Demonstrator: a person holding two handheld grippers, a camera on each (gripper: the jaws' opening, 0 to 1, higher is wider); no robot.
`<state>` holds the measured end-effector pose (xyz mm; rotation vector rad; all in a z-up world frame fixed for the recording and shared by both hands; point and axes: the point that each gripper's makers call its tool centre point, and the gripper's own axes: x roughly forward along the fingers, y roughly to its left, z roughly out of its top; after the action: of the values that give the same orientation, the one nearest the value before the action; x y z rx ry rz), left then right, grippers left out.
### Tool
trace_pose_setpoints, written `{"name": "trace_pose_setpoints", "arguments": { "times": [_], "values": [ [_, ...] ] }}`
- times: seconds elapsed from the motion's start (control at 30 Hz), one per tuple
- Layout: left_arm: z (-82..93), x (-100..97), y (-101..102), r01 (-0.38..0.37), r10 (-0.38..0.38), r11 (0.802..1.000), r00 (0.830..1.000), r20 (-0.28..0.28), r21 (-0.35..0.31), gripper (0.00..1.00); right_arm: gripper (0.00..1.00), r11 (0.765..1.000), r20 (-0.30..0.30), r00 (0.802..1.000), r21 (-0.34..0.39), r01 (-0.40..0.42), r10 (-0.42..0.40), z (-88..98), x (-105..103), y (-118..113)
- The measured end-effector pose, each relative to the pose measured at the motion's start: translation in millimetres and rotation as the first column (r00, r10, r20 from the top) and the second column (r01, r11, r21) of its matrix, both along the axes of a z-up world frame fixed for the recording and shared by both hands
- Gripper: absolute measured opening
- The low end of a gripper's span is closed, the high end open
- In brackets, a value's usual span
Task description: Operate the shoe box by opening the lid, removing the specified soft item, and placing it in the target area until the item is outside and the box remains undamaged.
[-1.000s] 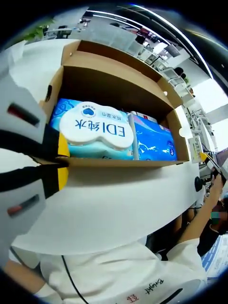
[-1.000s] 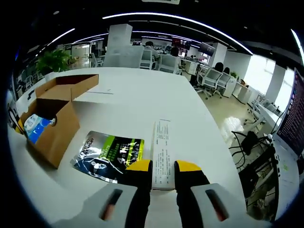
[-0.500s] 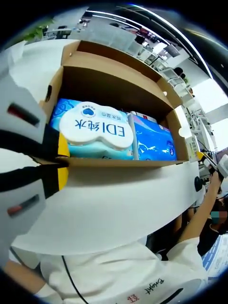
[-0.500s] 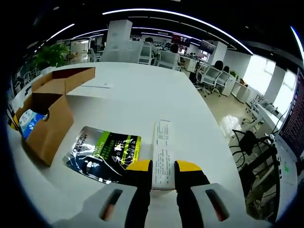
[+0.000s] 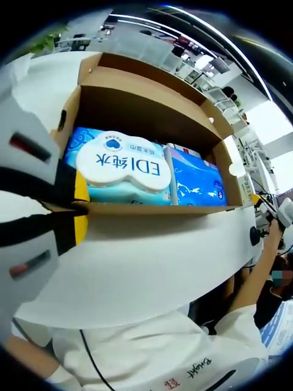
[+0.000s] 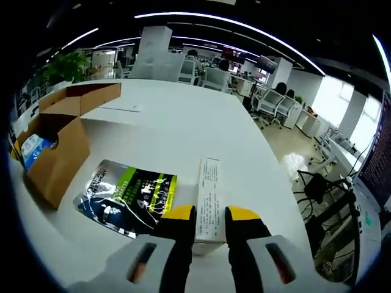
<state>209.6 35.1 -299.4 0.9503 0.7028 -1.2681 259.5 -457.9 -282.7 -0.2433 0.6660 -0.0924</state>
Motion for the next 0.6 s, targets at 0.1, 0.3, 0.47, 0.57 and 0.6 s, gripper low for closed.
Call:
{"name": "trace_pose_setpoints", "arguments": {
  "times": [0.1, 0.3, 0.47, 0.57, 0.6],
  "values": [
    [0.0, 0.2, 0, -0.001, 0.001, 1.0, 1.0, 0.002, -0.001, 0.04, 0.19, 1.0, -0.016, 1.0, 0.001, -0.015, 0.015, -5.9, -1, 1],
    [-0.1, 0.4, 0, -0.001, 0.001, 1.0, 1.0, 0.006, -0.004, 0.04, 0.21, 1.0, 0.007, 1.0, -0.006, -0.029, 0.029, -3.2, 1, 1],
    [0.0, 0.4, 0, -0.002, 0.002, 1.0, 1.0, 0.005, -0.004, 0.04, 0.3, 1.0, 0.03, 0.999, -0.001, -0.03, 0.03, 1.5, 0, 1],
    [0.0, 0.5, 0, -0.005, 0.005, 1.0, 1.0, 0.004, -0.004, 0.05, 0.35, 0.999, 0.052, 0.998, -0.01, -0.035, 0.036, 6.8, 0, 1],
    [0.0, 0.5, 0, -0.006, 0.006, 1.0, 1.0, 0.003, -0.005, 0.05, 0.36, 0.999, 0.059, 0.997, -0.018, -0.04, 0.041, 8.9, 0, 2]
  ]
}}
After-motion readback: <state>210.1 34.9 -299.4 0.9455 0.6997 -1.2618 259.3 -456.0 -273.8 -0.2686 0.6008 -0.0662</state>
